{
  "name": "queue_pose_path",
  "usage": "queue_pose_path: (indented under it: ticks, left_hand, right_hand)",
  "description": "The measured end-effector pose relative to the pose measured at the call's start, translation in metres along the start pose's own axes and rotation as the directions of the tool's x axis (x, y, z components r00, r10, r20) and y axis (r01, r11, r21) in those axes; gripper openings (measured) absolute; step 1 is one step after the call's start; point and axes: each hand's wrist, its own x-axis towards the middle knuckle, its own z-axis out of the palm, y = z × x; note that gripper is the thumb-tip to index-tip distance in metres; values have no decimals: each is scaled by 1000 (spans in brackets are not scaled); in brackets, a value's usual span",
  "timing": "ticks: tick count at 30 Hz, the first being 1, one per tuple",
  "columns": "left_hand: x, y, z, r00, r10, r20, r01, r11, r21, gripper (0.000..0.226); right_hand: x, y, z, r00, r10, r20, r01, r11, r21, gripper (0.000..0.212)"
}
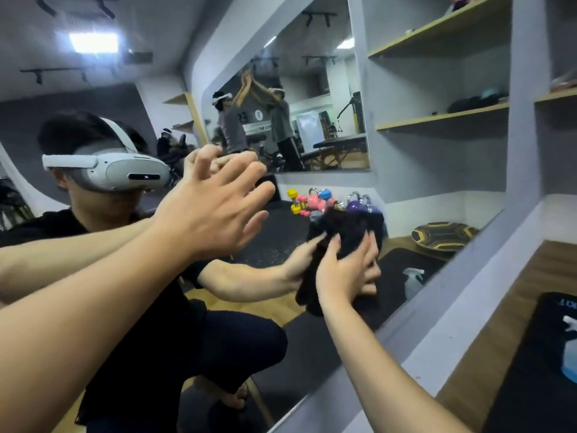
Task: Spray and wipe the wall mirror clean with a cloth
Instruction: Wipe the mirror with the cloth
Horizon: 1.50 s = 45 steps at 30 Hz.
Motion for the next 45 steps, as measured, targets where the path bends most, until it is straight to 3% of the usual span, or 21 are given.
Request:
queue_pose_path:
  ticks: [3,6,9,12,14,16,20,22,27,31,33,34,37,39,41,43,45]
  left_hand:
    - [3,0,-3,1000,12,-13,-12,1000,7,38]
    - [5,1,-4,999,0,-39,1,1000,24,31]
    - [6,3,-6,998,13,-68,-12,1000,13,23]
    - [5,2,-6,999,11,-38,-11,1000,4,25]
    - [5,3,-5,1000,14,-18,-13,1000,16,28]
    - [4,4,-3,1000,6,10,-6,1000,20,34]
    - [4,8,0,1000,-14,-19,14,999,40,29]
    - [3,8,2,997,0,-76,4,999,49,27]
    - [14,37,-3,995,-98,-19,98,995,-9,24]
    - [27,87,1,990,135,-30,-138,975,-172,28]
    - [30,95,6,983,180,-31,-182,948,-263,28]
    - [28,94,8,985,170,-34,-172,938,-300,26]
    - [16,87,14,991,77,-110,-118,893,-435,27]
    - [10,83,19,983,-22,-182,-74,860,-505,29]
    - [7,78,19,962,-196,-192,49,813,-580,33]
    - [12,77,11,936,-302,-180,135,781,-609,35]
    - [15,81,9,958,-211,-195,73,834,-546,32]
  right_hand:
    - [23,-104,-1,938,-345,-24,346,938,35,58]
    - [30,-200,-1,773,-634,-30,635,773,10,58]
    - [33,-259,-2,605,-796,6,795,604,-58,61]
    - [44,-255,-2,560,-828,-9,827,560,-43,63]
    - [50,-219,0,611,-790,-40,790,613,-36,64]
    - [51,-164,2,713,-699,-51,699,715,-27,65]
    - [28,-22,5,921,-385,-58,385,923,-15,67]
    - [8,43,6,975,-221,-32,221,975,1,68]
    - [-20,142,-1,991,120,58,-114,989,-88,64]
    - [-13,149,-7,945,308,113,-299,950,-88,63]
    - [-10,128,-7,938,331,107,-323,943,-85,62]
    - [-11,112,-7,958,272,94,-265,961,-85,61]
    - [-13,34,-4,988,-151,42,152,988,-29,60]
    - [-7,-31,-2,914,-400,62,401,916,-5,57]
    - [-6,-79,0,787,-603,130,611,792,-22,55]
    - [6,-92,-1,696,-708,118,716,698,-36,57]
    - [12,-71,-4,719,-688,97,694,719,-48,64]
